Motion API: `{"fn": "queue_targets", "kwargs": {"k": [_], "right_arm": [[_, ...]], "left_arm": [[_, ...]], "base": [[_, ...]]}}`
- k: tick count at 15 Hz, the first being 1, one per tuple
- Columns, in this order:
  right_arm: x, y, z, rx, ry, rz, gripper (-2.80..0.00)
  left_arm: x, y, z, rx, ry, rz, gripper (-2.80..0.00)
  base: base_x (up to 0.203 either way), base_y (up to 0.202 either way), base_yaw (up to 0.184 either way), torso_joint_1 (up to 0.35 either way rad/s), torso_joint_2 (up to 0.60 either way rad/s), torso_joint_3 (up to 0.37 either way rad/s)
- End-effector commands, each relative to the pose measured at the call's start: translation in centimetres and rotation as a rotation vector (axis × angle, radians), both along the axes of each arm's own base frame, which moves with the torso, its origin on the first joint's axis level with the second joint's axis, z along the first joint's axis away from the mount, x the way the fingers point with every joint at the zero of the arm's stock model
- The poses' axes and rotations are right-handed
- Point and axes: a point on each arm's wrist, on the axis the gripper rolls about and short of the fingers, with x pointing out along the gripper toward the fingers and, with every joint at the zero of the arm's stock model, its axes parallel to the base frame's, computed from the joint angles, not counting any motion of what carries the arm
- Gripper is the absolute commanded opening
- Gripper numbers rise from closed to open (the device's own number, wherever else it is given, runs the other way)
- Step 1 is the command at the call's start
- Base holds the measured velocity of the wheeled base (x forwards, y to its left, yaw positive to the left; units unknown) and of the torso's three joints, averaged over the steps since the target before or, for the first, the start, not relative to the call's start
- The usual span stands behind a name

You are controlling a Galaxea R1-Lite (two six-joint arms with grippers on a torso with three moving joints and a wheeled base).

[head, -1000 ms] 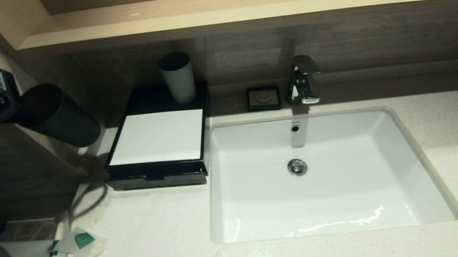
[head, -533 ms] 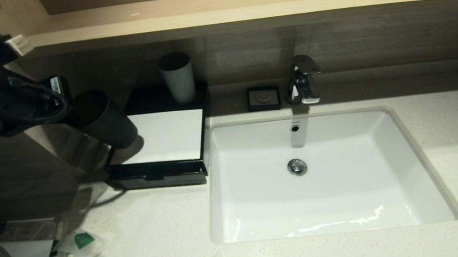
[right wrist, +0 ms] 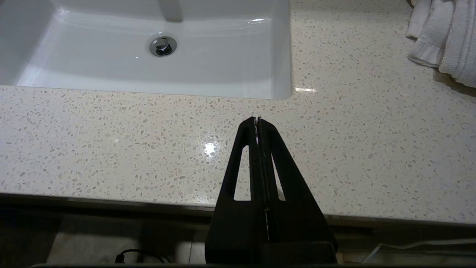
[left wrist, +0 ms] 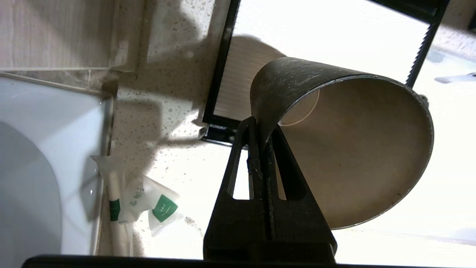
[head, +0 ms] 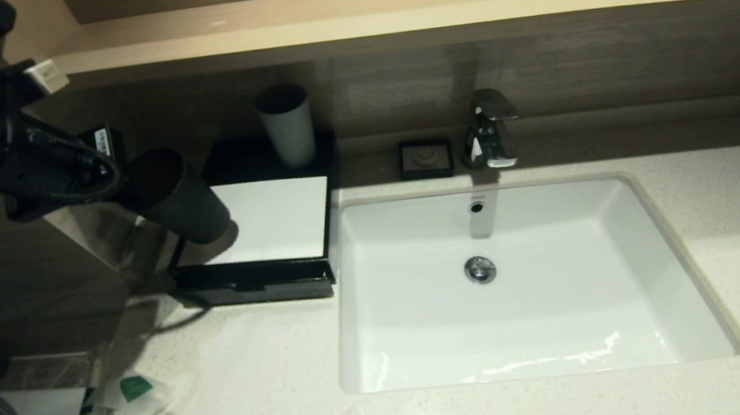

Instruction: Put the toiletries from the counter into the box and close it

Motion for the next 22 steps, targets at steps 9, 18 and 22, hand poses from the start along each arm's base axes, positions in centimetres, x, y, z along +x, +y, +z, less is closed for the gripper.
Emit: {"fn": "queue_targets", "kwargs": {"k": [9,18,22], "right_arm": [[0.0,0.0,0.0,0.000,0.000,0.000,-2.80],[0.0,0.0,0.0,0.000,0.000,0.000,-2.80],[0.0,0.0,0.0,0.000,0.000,-0.001,-2.80]], "left_arm": [[0.4,-1.6,-1.1,0.040,0.055,-0.082,-2.80],[1.3,-1.9,-2.0,0.052,0.078,-0.083,-2.80],[1.4,-1.9,-2.0,0.055,0.072,-0.081,-2.80]], "base": [[0.000,0.000,0.000,0.000,0.00,0.000],[0.000,0.000,0.000,0.000,0.00,0.000],[0.000,0.000,0.000,0.000,0.00,0.000]]}}
